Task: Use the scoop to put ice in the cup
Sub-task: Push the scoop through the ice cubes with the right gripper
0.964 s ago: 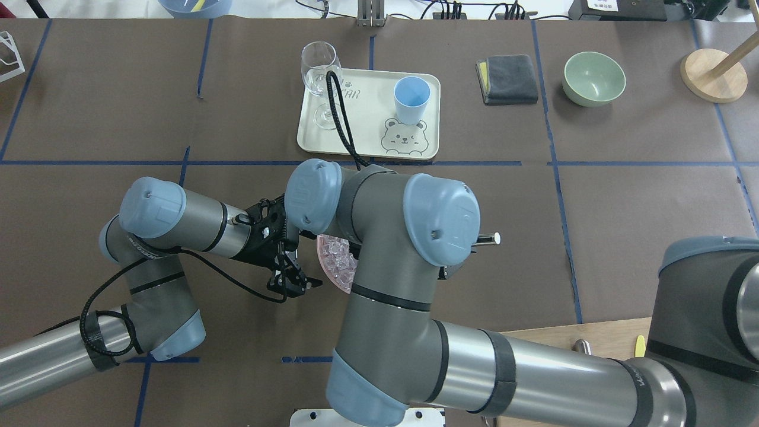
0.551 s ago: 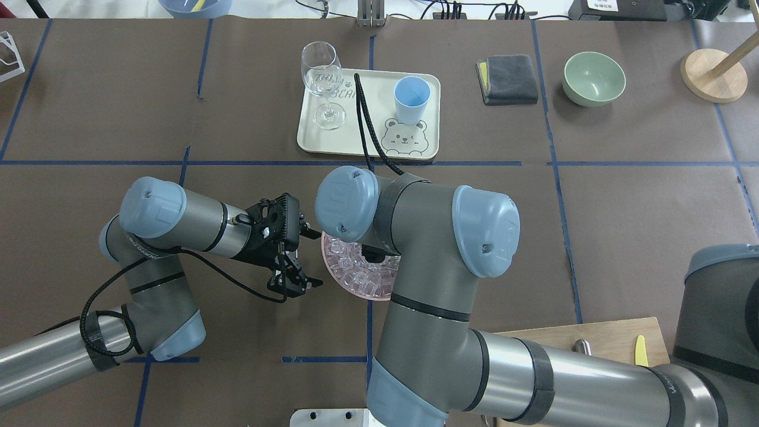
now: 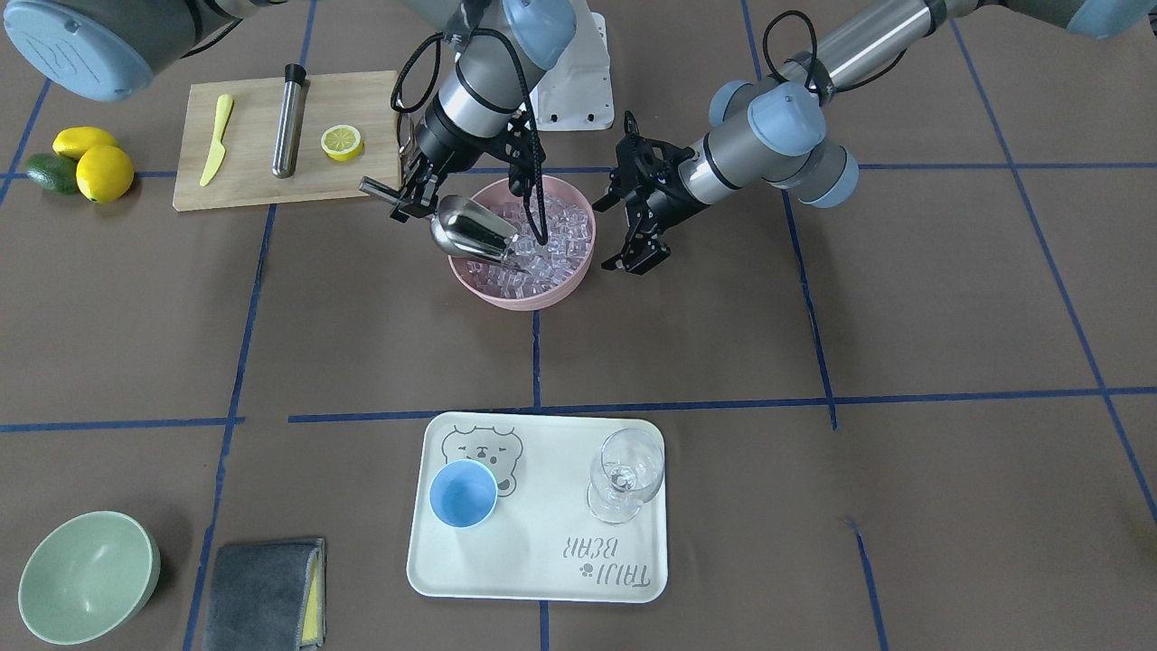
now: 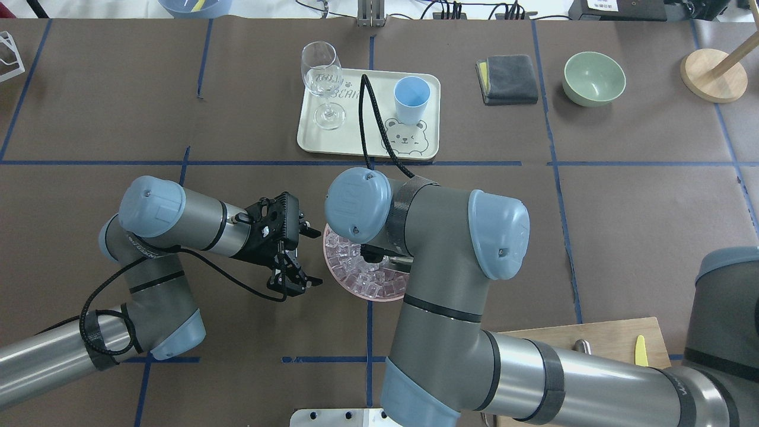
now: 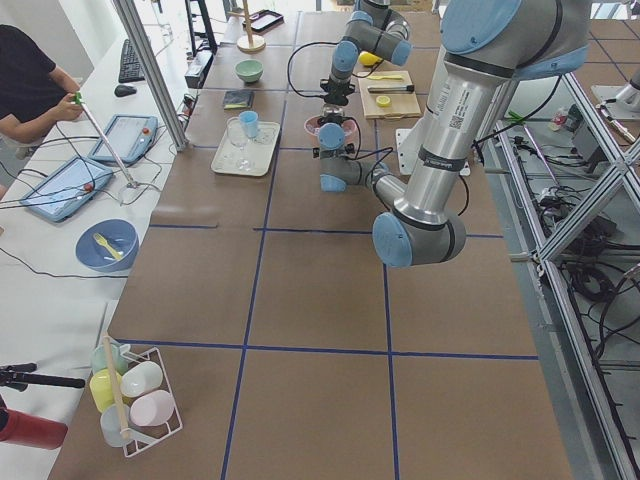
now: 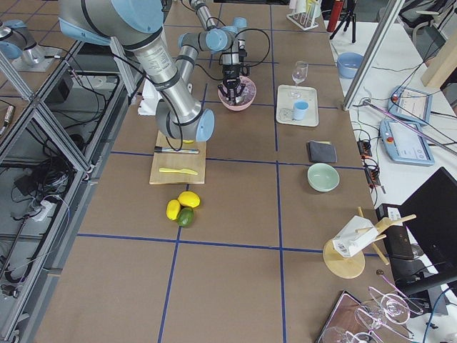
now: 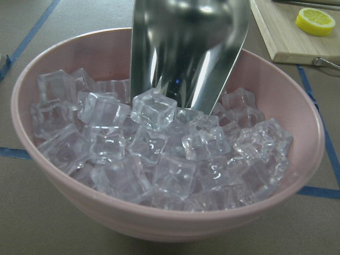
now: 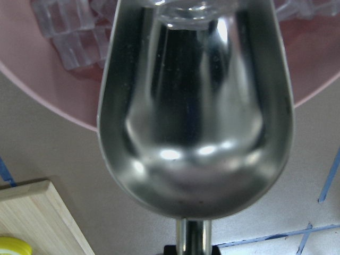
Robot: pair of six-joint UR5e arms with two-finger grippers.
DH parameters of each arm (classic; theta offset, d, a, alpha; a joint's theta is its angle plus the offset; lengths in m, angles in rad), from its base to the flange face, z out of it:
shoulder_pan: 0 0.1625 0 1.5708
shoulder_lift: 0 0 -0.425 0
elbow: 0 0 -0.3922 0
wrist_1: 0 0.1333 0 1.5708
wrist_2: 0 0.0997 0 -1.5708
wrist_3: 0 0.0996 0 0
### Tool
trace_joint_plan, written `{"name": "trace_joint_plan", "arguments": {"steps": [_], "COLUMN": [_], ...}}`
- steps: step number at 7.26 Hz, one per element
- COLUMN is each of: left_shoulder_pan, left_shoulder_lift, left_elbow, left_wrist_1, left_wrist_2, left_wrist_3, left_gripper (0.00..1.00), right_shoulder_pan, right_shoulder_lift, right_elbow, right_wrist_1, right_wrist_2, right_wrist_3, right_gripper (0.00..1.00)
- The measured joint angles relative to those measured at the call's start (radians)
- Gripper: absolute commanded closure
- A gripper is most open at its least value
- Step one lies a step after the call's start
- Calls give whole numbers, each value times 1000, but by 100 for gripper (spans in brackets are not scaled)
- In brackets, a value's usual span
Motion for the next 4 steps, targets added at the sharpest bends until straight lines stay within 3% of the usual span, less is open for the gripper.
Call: {"name": "trace_joint_plan", "arguments": {"steps": [4], "left_shoulder_pan": [-2], "left_shoulder_lift": [0], "left_elbow": [0], "left_wrist_1": [0], "left_wrist_2": [1], "left_wrist_3": [-1], "left_gripper": [0], "right_shoulder_pan": [12], "right_shoulder_lift": [-65], "right_elbow": [85], "right_wrist_1": [62], "right_wrist_2": [33], "right_wrist_3": [0], "right_gripper": [100]}}
